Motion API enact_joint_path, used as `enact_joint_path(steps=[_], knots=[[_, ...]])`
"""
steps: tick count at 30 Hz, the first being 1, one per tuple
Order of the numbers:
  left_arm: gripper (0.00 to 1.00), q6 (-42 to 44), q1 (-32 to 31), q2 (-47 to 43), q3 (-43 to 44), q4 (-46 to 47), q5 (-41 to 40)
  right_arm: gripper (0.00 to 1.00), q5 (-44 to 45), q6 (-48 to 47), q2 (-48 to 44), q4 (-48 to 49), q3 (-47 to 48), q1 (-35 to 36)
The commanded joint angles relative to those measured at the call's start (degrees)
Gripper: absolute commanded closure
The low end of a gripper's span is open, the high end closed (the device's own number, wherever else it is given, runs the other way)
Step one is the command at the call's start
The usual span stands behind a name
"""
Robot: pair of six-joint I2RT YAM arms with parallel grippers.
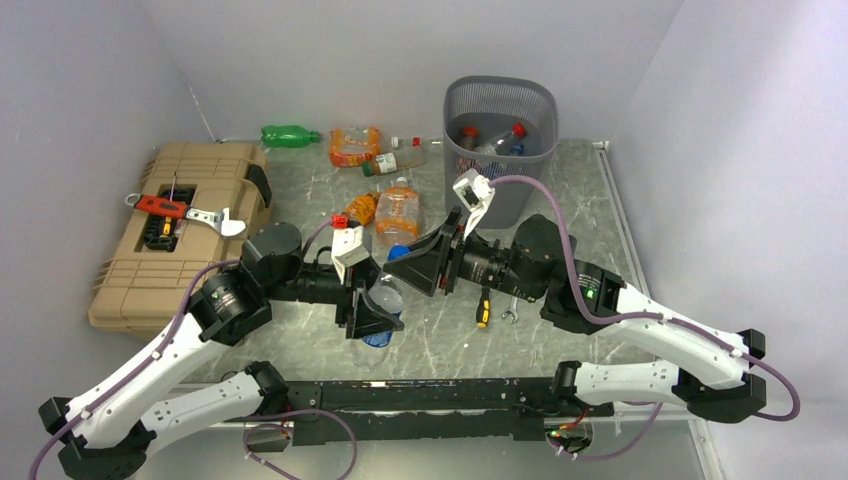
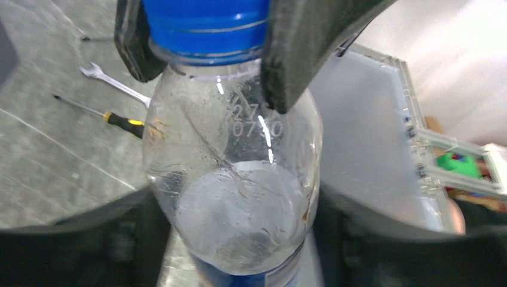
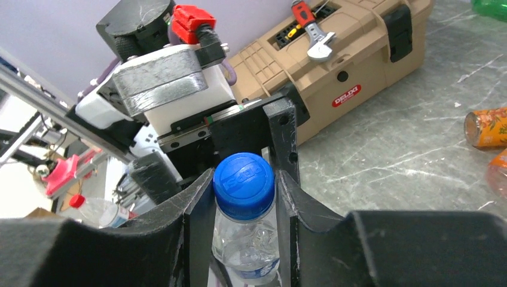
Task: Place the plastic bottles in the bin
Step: Pick up the plastic bottle at the center of the board.
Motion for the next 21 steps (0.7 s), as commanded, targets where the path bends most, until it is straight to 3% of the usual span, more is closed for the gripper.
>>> enact_joint_path(steps=[1,2,8,13,17,21], knots=[[0.05,1.4,0.0,-1.6,0.1,2.1,-1.1,1.00,-0.1,-0.4,-1.3,2.5,1.1,-0.1],[0.01,1.6,0.0,-2.1,0.1,2.0,-2.2,1.00,0.4,-0.9,-1.8,2.7,0.8,-0.1],[0.01,4.5,0.0,-8.6,-0.5,1.6,-14.3,1.00,11.5,-8.0,-6.4,-2.1,5.4,-0.1],[0.00,5.9,0.0,-18.1,-3.4,7.7,-40.7,1.00,29.0,-17.2,-9.8,-2.8,12.4,-0.1],[0.01,10.3,0.0,-20.3,-6.5,13.7,-58.1,1.00,43.3,-30.5,-10.5,7.2,14.5,-0.1],[0.01,14.2,0.0,-16.8,-8.6,15.6,-68.7,1.00,52.2,-50.7,-8.8,23.4,14.5,-0.1]])
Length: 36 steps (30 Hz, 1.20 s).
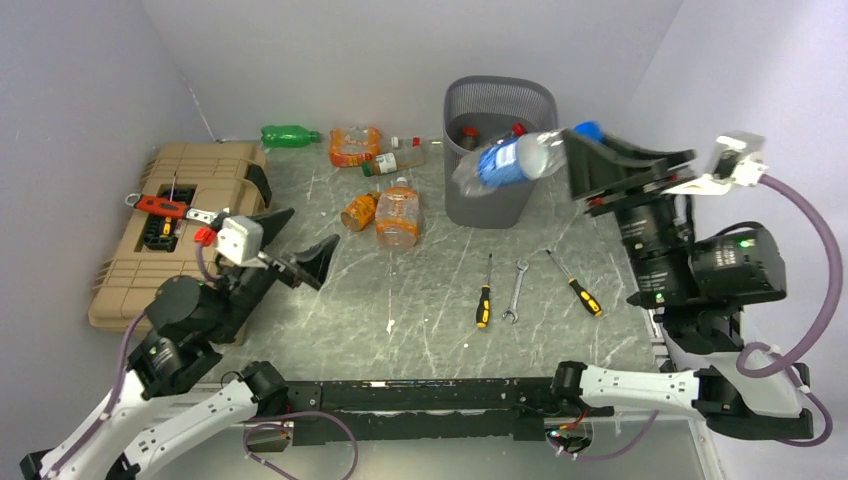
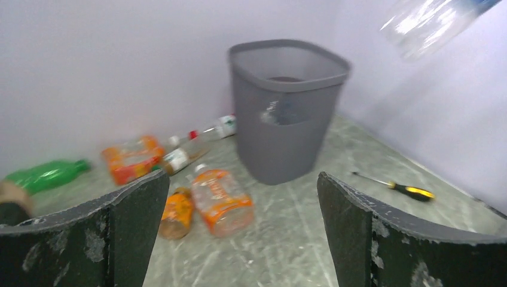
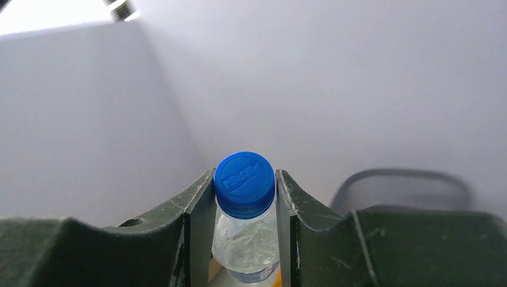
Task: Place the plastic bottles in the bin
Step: Pick up the plastic bottle at the center of the board, then place the plastic bottle in the trash bin.
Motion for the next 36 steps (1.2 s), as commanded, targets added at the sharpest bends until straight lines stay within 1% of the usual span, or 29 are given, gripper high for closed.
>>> enact_joint_path(steps=[1,3,4,5,7,8,10,13,15,18,21,23,27,36], knots=[[0.01,7.0,-0.1,4.7,-3.9,6.0,-18.4,1.00,17.0,-27.3,6.9,21.3,1.1,0.0],[0.01,9.3,0.0,5.8,-7.2,8.7,-19.2,1.00,19.0,-34.1,10.8,29.5,1.5,-1.7],[0.01,10.2,-0.1,6.2,-8.6,10.6,-19.8,1.00,18.4,-33.7,12.8,28.8,2.9,-4.6],[0.01,11.1,-0.1,6.4,-10.2,12.1,-20.5,1.00,17.1,-30.6,14.9,25.2,5.2,-7.9],[0.01,12.1,0.1,6.3,-12.9,13.8,-21.5,1.00,12.7,-18.0,18.2,15.3,9.8,-16.8],[0.01,12.2,0.5,6.0,-14.0,15.0,-20.9,1.00,9.7,-12.0,20.1,11.3,11.6,-21.7],[0.01,11.9,1.8,5.2,-15.1,14.8,-18.8,1.00,5.6,-4.1,23.9,6.3,15.0,-28.6],[0.01,8.3,4.5,3.2,-15.6,11.5,-17.1,1.00,3.6,1.8,30.3,1.5,19.7,-35.1],[0.01,6.4,5.6,2.0,-15.4,9.8,-16.6,1.00,1.9,4.9,32.9,0.8,20.0,-38.8],[0.01,6.7,5.7,1.5,-15.8,9.7,-16.9,1.00,-2.0,9.6,36.5,-3.8,21.2,-44.2],[0.01,6.3,5.7,3.0,-14.9,8.7,-15.9,1.00,-3.3,12.6,39.7,-8.0,20.3,-47.2],[0.01,5.9,5.7,4.7,-13.8,6.9,-15.5,1.00,-3.7,15.7,40.4,-9.8,17.6,-48.8],[0.01,5.9,5.7,6.6,-12.7,4.7,-16.8,1.00,-5.6,19.2,39.1,-7.7,9.2,-50.7],[0.01,5.3,5.7,6.9,-12.0,3.0,-15.1,1.00,-10.7,19.8,43.4,-11.8,7.5,-50.9]])
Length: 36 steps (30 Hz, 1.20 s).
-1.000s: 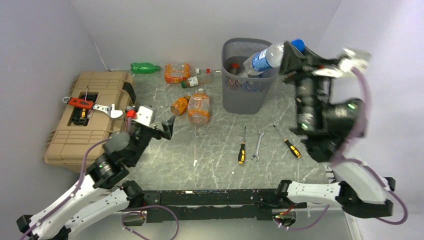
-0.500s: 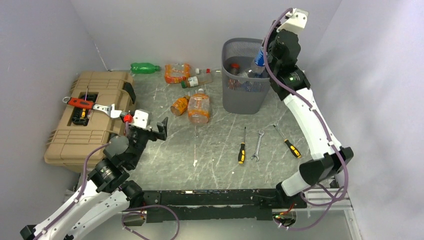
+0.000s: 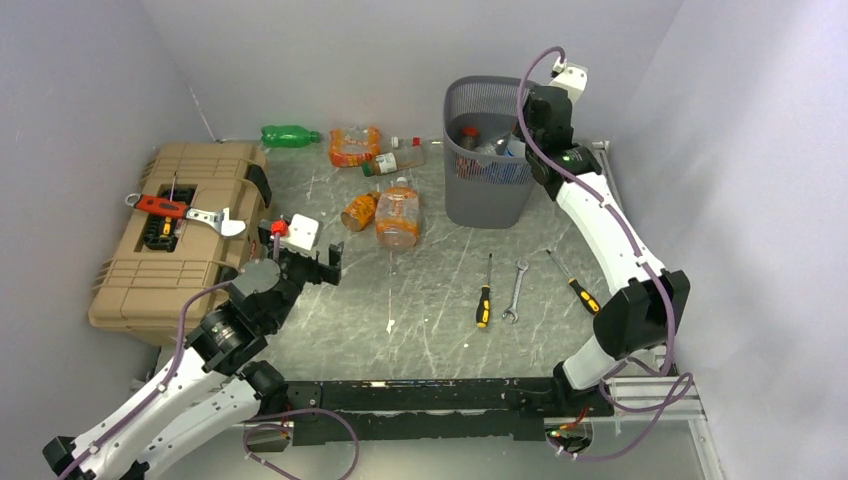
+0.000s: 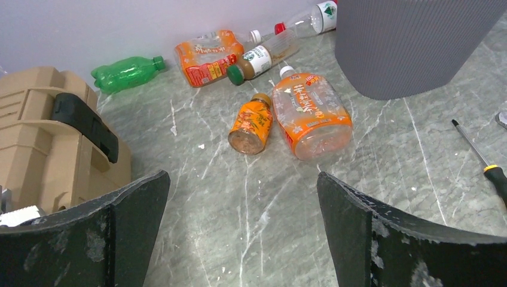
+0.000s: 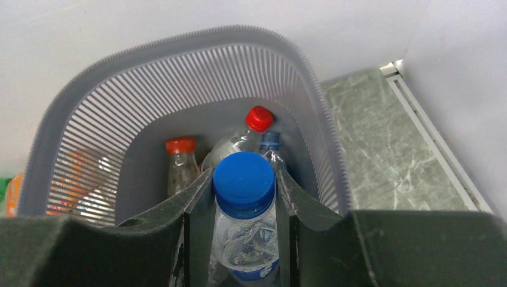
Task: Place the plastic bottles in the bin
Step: Place the plastic bottle in the trash bin.
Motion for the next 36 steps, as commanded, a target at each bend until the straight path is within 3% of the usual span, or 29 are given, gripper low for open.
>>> enact_joint_path(steps=[1,13,15,20,22,25,36], knots=[[0.01,-0.9,0.3,-0.1,3.0,0.0,0.8,1.00,-3.5,2.0,1.9,-0.8,0.7,-0.2],[0.01,-1.6,0.2,2.2,3.9,-1.5,2.0,1.00,-10.8,6.2,7.1,-8.1,0.7,-1.6],[0.01,-1.5,0.2,2.2,3.8,-1.4,2.1,0.88,-11.2,6.3,6.6,-7.6,-0.1,-1.6],[0.01,-1.5,0.2,2.3,3.9,-1.4,2.2,0.40,-11.1,6.3,5.6,-7.6,1.3,-1.6],[0.01,-1.6,0.2,2.5,3.9,-1.5,2.3,0.29,-10.9,6.4,5.4,-8.3,3.0,-1.6],[0.01,-1.5,0.2,2.7,4.0,-1.7,2.3,0.22,-10.9,6.7,4.7,-9.1,5.5,-1.6],[0.01,-1.1,0.2,3.3,4.1,-1.8,1.9,0.13,-14.5,8.3,-2.8,-10.4,14.4,-1.5]])
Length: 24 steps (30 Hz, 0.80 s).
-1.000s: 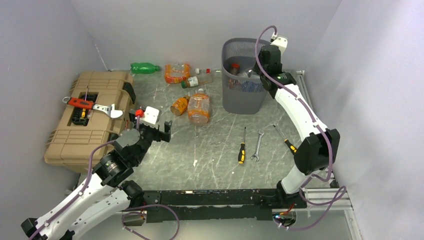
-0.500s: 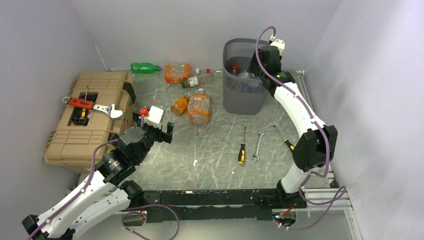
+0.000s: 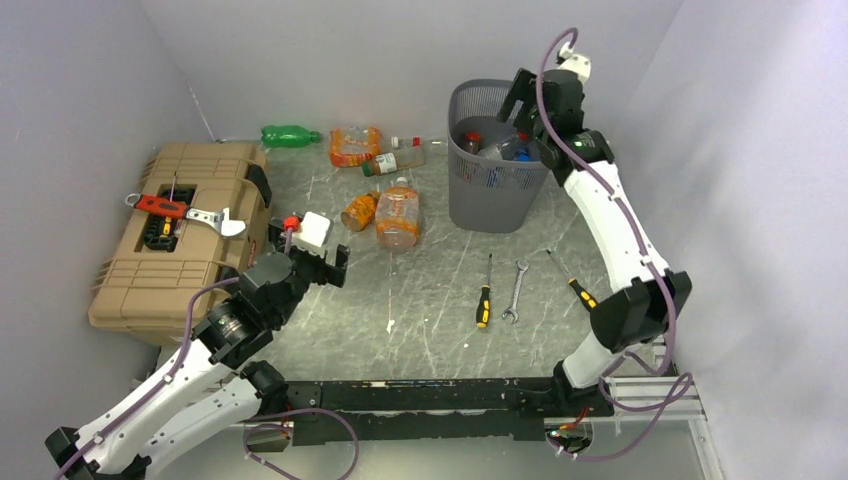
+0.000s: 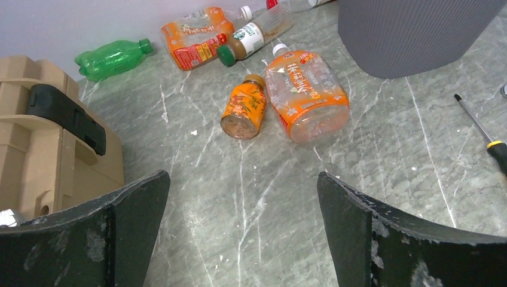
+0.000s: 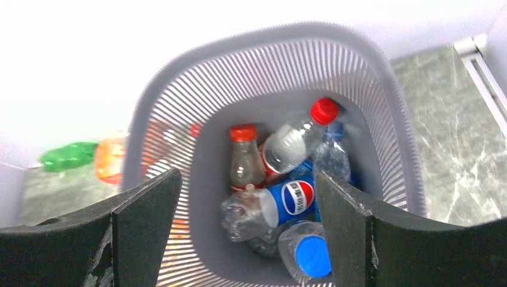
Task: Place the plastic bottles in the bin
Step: Place the plastic bottle in the trash bin.
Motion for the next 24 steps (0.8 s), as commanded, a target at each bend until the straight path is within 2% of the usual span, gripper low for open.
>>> enact_joint_path(steps=[1,4,7,9,13,14,17,21,24], knots=[[0.01,-0.4,0.2,0.4,2.6,1.2,0.2,0.13,-3.7,1.8,-8.0,1.1,4.7,0.1],[0.01,-0.2,0.2,0.8,2.6,1.1,-0.1,0.10,-7.6,2.0,-14.2,6.0,-0.2,1.9],[0.01,-0.1,0.2,1.4,2.7,1.0,-0.6,0.02,-12.4,2.5,-25.2,15.1,-12.0,5.6],[0.01,0.0,0.2,1.8,2.7,1.0,-1.3,0.02,-17.8,3.1,-31.8,22.1,-21.0,8.3],[0.01,0.7,0.1,2.9,2.6,0.8,-1.5,0.06,-25.7,5.2,-43.8,27.2,-40.6,14.5],[0.01,0.9,0.1,3.2,2.5,0.9,-1.6,0.07,-26.6,6.4,-46.3,28.9,-47.5,15.5],[0.01,0.6,0.1,4.5,2.2,1.4,-2.0,0.09,-28.1,9.8,-52.4,30.3,-60.5,17.9],[0.01,-1.6,0.2,9.7,3.3,0.5,2.2,0.10,-26.8,12.4,-58.2,31.6,-72.5,20.3],[0.01,-9.0,1.1,16.6,7.1,-2.1,8.0,0.10,-27.1,13.7,-59.7,33.0,-77.9,21.0]])
